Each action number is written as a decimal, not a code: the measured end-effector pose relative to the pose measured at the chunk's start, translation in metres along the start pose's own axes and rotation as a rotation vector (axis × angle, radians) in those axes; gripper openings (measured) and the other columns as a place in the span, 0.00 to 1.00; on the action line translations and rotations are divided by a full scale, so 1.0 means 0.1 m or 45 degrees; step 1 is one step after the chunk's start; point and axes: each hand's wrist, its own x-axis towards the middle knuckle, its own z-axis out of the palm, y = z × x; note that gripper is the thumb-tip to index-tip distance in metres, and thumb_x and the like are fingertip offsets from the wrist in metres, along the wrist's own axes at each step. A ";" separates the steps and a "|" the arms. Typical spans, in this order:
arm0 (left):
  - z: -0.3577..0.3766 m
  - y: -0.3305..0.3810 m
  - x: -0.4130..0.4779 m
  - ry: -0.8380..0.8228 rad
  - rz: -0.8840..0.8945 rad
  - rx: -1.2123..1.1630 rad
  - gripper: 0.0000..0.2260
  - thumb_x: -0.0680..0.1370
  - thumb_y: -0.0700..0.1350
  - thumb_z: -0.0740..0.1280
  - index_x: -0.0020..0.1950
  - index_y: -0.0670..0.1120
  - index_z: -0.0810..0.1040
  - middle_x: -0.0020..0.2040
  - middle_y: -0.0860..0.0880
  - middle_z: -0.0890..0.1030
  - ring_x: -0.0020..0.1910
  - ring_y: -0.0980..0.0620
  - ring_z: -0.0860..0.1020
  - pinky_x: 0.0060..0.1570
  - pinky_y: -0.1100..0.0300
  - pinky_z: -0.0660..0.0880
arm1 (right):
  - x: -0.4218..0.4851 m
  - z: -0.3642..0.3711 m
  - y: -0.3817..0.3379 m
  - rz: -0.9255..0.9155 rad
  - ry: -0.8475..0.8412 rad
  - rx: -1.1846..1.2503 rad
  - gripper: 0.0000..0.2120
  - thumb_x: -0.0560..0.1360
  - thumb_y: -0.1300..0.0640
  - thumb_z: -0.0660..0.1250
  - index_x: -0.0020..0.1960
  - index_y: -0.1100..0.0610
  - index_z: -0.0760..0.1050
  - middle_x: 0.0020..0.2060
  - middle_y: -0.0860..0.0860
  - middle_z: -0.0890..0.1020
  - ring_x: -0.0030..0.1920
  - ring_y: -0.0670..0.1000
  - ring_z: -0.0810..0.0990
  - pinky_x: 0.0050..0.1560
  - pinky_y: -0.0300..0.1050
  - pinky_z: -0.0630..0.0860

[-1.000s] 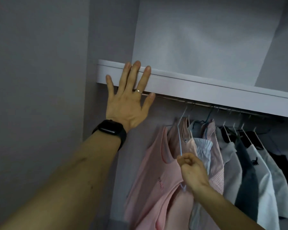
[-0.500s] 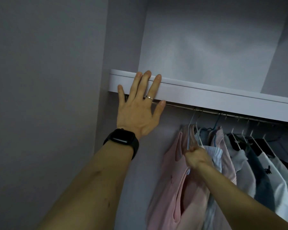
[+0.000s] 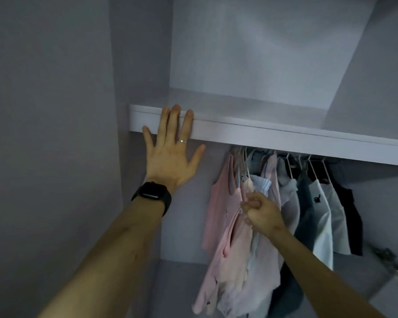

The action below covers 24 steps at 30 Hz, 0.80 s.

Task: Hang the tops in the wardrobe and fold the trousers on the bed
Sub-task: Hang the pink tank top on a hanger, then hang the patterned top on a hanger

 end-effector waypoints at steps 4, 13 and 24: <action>-0.24 0.27 0.02 -0.202 -0.177 -0.093 0.37 0.82 0.66 0.53 0.83 0.51 0.39 0.83 0.47 0.39 0.81 0.46 0.37 0.75 0.32 0.43 | -0.63 -0.45 -0.18 -0.076 -0.053 0.181 0.06 0.79 0.56 0.69 0.55 0.49 0.78 0.49 0.47 0.83 0.43 0.47 0.85 0.44 0.43 0.80; -0.48 1.18 -0.97 -0.584 -0.107 -0.602 0.32 0.81 0.57 0.65 0.82 0.56 0.55 0.83 0.48 0.49 0.81 0.46 0.50 0.77 0.36 0.52 | -1.68 -1.20 0.22 -0.197 0.160 0.274 0.08 0.80 0.49 0.68 0.58 0.42 0.81 0.52 0.35 0.83 0.50 0.37 0.81 0.49 0.28 0.73; 0.09 2.19 -2.50 -1.154 0.051 -0.616 0.29 0.81 0.53 0.65 0.80 0.57 0.59 0.82 0.49 0.56 0.81 0.47 0.52 0.76 0.39 0.53 | -2.20 -1.45 1.70 -0.101 0.250 -0.059 0.10 0.80 0.52 0.67 0.60 0.46 0.81 0.54 0.41 0.82 0.52 0.45 0.76 0.52 0.45 0.77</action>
